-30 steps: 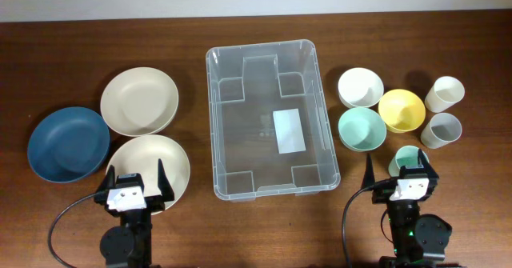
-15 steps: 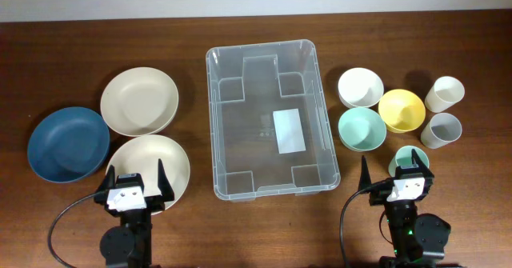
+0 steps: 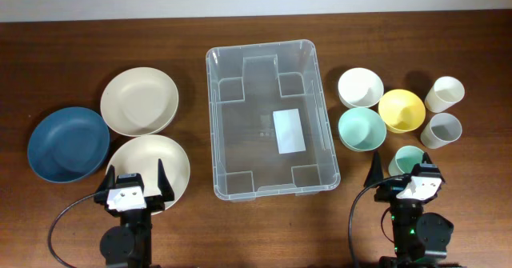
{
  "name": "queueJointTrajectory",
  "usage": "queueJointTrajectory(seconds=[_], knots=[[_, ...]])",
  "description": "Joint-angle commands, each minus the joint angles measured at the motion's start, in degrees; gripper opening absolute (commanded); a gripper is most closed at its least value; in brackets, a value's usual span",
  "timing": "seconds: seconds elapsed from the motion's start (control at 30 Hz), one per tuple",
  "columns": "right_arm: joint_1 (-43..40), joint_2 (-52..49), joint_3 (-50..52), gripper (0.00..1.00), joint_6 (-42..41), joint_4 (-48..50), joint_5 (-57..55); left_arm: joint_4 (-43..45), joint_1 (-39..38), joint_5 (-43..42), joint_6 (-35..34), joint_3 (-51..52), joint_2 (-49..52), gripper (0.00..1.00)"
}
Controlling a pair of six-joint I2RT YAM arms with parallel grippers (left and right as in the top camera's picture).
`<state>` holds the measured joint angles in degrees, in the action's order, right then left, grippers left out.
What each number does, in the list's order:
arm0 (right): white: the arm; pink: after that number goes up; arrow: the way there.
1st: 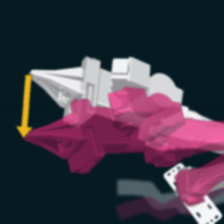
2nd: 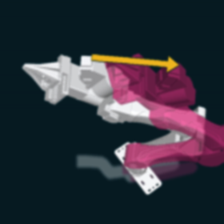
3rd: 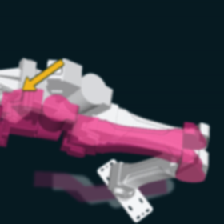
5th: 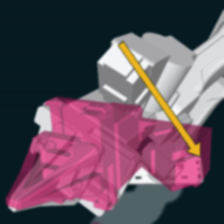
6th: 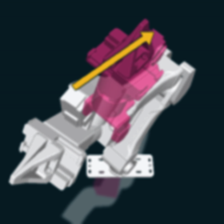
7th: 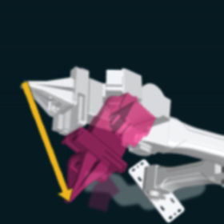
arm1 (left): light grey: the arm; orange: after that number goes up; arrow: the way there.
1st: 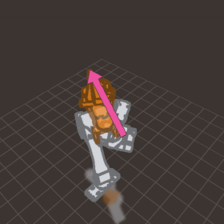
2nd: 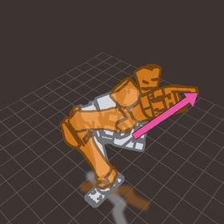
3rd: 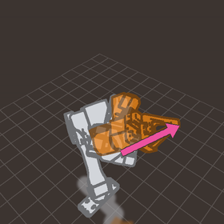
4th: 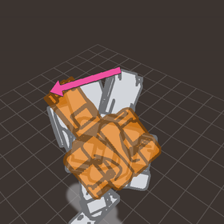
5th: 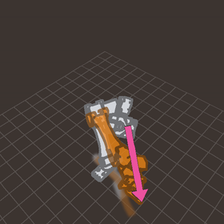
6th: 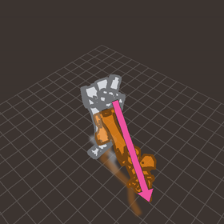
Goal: Pack container
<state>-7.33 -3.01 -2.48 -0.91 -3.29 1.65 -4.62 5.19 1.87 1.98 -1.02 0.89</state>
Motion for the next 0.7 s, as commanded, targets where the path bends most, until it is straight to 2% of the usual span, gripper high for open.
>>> queueJointTrajectory(seconds=[0.0,0.1,0.37,0.67], knots=[[0.57,-2.51,-2.93,0.99,-5.40,-1.31,-3.89,-0.02,-0.22,-0.63,0.92,0.50,-0.55,1.00],[0.57,-5.20,-5.53,0.99,-10.58,-4.72,-5.86,-0.02,-0.22,-0.63,0.92,0.50,-0.55,1.00],[0.57,-12.96,-12.61,0.99,-10.54,-5.25,-2.78,-0.02,-0.22,-0.63,0.92,0.50,-0.55,1.00],[0.57,-13.27,-12.76,0.99,-10.58,-2.78,1.14,-0.02,-0.22,-0.63,0.92,0.50,-0.55,1.00]])
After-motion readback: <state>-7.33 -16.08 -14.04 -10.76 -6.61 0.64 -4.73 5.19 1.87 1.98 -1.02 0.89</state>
